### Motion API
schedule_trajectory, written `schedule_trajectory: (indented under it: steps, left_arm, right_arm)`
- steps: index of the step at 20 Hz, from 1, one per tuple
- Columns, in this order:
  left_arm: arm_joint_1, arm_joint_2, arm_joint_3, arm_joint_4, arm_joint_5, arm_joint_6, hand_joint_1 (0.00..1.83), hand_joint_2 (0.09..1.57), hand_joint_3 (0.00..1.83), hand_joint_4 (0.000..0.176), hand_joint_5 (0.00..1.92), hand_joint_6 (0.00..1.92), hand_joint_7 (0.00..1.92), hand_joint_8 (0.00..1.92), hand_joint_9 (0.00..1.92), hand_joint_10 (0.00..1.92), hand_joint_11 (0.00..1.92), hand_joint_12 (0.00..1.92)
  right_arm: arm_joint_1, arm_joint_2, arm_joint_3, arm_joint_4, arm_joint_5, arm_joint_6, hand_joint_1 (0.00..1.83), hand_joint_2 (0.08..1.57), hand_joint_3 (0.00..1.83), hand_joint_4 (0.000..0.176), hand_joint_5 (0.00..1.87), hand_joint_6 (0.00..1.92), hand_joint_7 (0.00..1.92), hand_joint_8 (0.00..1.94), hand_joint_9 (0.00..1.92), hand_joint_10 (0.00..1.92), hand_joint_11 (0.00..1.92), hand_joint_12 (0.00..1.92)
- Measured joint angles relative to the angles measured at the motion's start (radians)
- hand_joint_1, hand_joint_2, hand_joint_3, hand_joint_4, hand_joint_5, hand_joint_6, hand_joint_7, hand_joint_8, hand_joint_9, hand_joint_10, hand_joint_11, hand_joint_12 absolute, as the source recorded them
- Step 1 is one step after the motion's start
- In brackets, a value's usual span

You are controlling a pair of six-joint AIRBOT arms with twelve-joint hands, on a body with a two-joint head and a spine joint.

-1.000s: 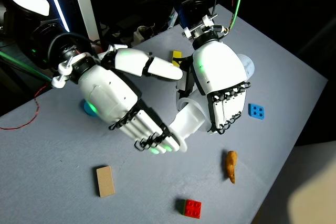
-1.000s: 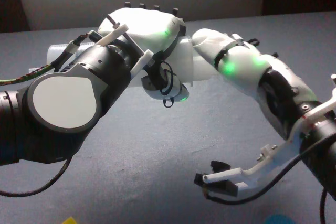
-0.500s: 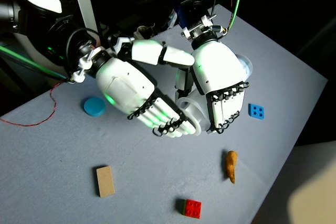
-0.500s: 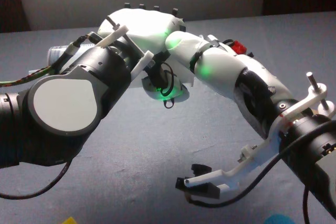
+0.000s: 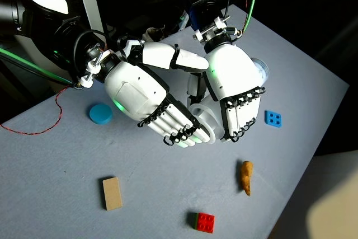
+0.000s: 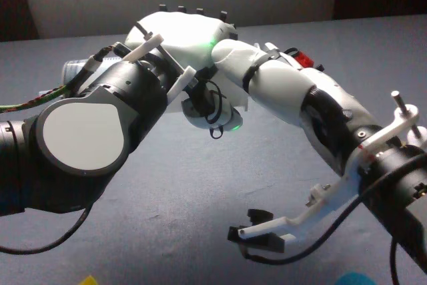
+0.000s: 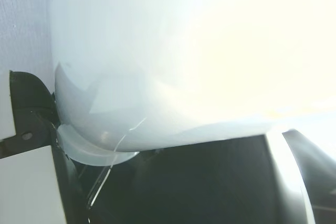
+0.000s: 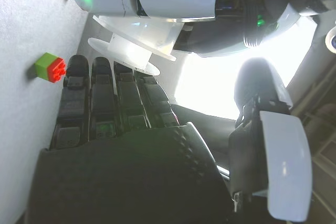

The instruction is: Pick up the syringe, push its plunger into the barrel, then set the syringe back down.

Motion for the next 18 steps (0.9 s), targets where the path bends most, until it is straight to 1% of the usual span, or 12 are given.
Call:
schedule_trajectory:
  steps: [2,4,5,6,8,10,12,13,15,16,17,18]
  left_arm:
    - [0.0,0.0,-0.01,0.008,0.001,-0.003,1.37,1.15,0.0,0.0,0.81,1.07,0.86,1.18,0.94,1.27,0.91,1.18]
    - [0.0,-0.003,-0.011,0.012,-0.007,-0.009,1.37,1.15,0.0,0.0,0.82,1.07,0.86,1.17,0.95,1.26,0.9,1.18]
    - [0.0,-0.003,-0.014,0.014,-0.011,-0.014,1.37,1.15,0.0,0.0,0.82,1.08,0.87,1.15,0.95,1.27,0.9,1.19]
    - [0.0,-0.003,-0.021,0.018,-0.013,-0.014,1.37,1.15,0.0,0.0,0.82,1.07,0.87,1.15,0.95,1.27,0.92,1.19]
    - [0.0,-0.007,-0.025,0.023,-0.034,-0.013,1.37,1.15,0.0,0.0,0.81,1.09,0.87,1.14,0.96,1.25,0.9,1.18]
    - [0.003,-0.009,-0.032,0.022,-0.06,-0.013,1.38,1.14,0.0,0.0,0.83,1.06,0.89,1.11,0.98,1.21,0.92,1.16]
    - [0.008,-0.01,-0.035,0.029,-0.069,-0.013,1.38,1.13,0.0,0.0,0.83,1.05,0.9,1.1,0.98,1.21,0.92,1.16]
    - [0.011,-0.01,-0.035,0.03,-0.066,-0.012,1.37,1.14,0.0,0.0,0.82,1.07,0.88,1.13,0.97,1.23,0.93,1.16]
    - [0.027,-0.01,-0.035,0.035,-0.058,-0.014,1.38,1.14,0.0,0.0,0.84,1.03,0.89,1.12,0.98,1.22,0.94,1.16]
    - [0.042,-0.01,-0.035,0.035,-0.053,-0.025,1.38,1.14,0.0,0.0,0.85,1.04,0.88,1.12,0.98,1.23,0.93,1.16]
    - [0.053,-0.012,-0.035,0.032,-0.048,-0.039,1.37,1.14,0.0,0.0,0.83,1.06,0.86,1.15,0.96,1.25,0.93,1.16]
    - [0.066,-0.018,-0.035,0.032,-0.039,-0.057,1.37,1.14,0.0,0.0,0.85,1.04,0.87,1.14,0.96,1.25,0.93,1.16]
  right_arm:
    - [-0.005,0.029,-0.022,-0.005,-0.001,-0.01,0.12,1.08,0.0,0.005,0.02,0.0,0.0,0.0,0.0,0.0,0.01,0.09]
    - [-0.008,0.062,-0.043,-0.009,0.001,-0.028,0.12,1.07,0.0,0.005,0.04,0.0,0.03,0.0,0.02,0.0,0.0,0.24]
    - [-0.011,0.079,-0.054,-0.013,0.002,-0.031,0.1,1.07,0.0,0.006,0.03,0.0,0.02,0.0,0.01,0.0,0.0,0.23]
    - [-0.013,0.107,-0.073,-0.016,0.003,-0.031,0.11,1.07,0.0,0.001,0.05,0.0,0.03,0.0,0.03,0.0,0.0,0.26]
    - [-0.013,0.153,-0.106,-0.037,-0.002,-0.046,0.14,1.05,0.0,0.005,0.08,0.01,0.06,0.01,0.05,0.01,0.0,0.29]
    - [-0.012,0.184,-0.13,-0.071,-0.024,-0.06,0.11,1.06,0.0,0.01,0.05,0.0,0.05,0.0,0.05,0.0,0.0,0.32]
    - [-0.032,0.217,-0.148,-0.068,-0.047,-0.097,0.12,1.06,0.0,0.008,0.05,0.0,0.05,0.0,0.05,0.0,0.0,0.3]
    - [-0.037,0.222,-0.151,-0.059,-0.056,-0.126,0.12,1.07,0.0,0.007,0.03,0.0,0.02,0.0,0.02,0.0,0.0,0.22]
    - [-0.056,0.241,-0.155,-0.052,-0.074,-0.202,0.11,1.07,0.0,0.003,0.05,0.0,0.03,0.0,0.03,0.0,0.0,0.25]
    - [-0.066,0.259,-0.161,-0.056,-0.079,-0.251,0.09,1.08,0.0,0.0,0.02,0.0,0.0,0.0,0.0,0.0,0.0,0.18]
    - [-0.072,0.269,-0.161,-0.06,-0.083,-0.273,0.09,1.08,0.0,0.005,0.01,0.0,0.0,0.0,0.0,0.0,0.0,0.14]
    - [-0.08,0.283,-0.161,-0.069,-0.085,-0.306,0.08,1.08,0.0,0.003,0.02,0.0,0.01,0.0,0.01,0.0,0.0,0.19]
